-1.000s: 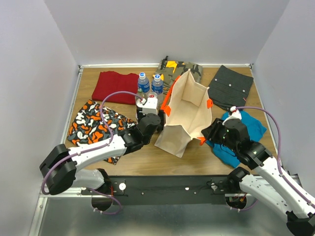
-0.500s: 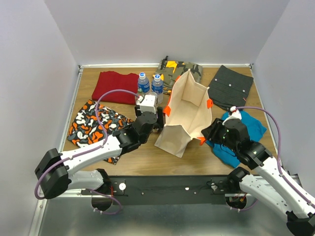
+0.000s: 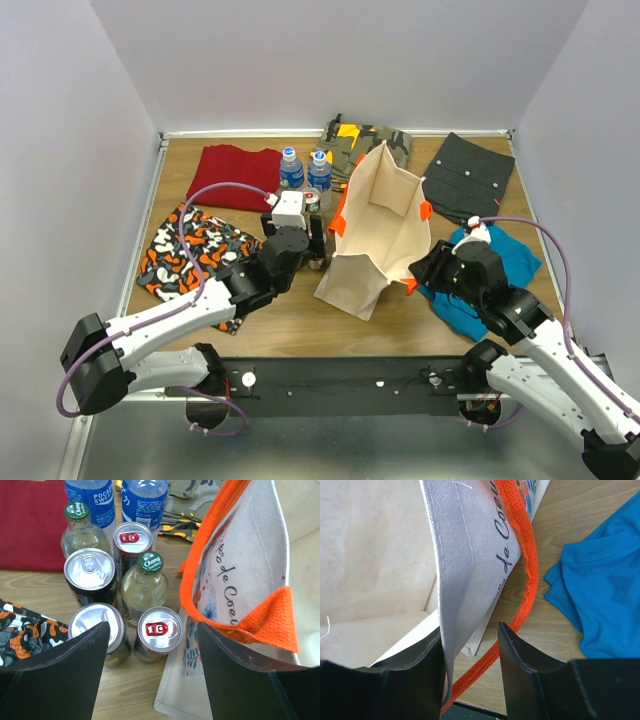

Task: Take the beverage out of the canvas bag
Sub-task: Place the drink at the center of the board.

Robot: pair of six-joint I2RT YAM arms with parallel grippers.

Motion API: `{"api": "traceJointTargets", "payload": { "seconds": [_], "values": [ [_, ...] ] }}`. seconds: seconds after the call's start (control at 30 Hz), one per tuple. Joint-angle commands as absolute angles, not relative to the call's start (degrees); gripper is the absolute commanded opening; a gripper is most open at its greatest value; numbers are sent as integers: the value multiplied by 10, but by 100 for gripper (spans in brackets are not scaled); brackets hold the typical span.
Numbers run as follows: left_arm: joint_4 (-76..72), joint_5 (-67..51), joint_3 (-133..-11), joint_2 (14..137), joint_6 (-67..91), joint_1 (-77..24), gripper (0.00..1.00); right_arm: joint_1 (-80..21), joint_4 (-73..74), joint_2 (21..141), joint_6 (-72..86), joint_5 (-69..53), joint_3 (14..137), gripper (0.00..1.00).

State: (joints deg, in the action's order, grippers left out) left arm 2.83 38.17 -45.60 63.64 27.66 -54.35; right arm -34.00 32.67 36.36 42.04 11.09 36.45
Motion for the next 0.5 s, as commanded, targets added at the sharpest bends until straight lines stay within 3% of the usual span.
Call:
{"api": "traceJointTargets", "payload": {
  "seconds": [0.0,0.2,0.3,0.47],
  "values": [
    [38,380,-439,617,315,-533,79,-337,336,358,419,111,355,52],
    [84,307,-453,566,330,-490,85,-337,337,356,419,109,357,53],
    [133,273,-496,532,300,-477,99,-338,336,352,414,104,359,57],
    [216,249,-567,495,242,-468,99,-338,335,338,413,107,362,61]
  ]
}}
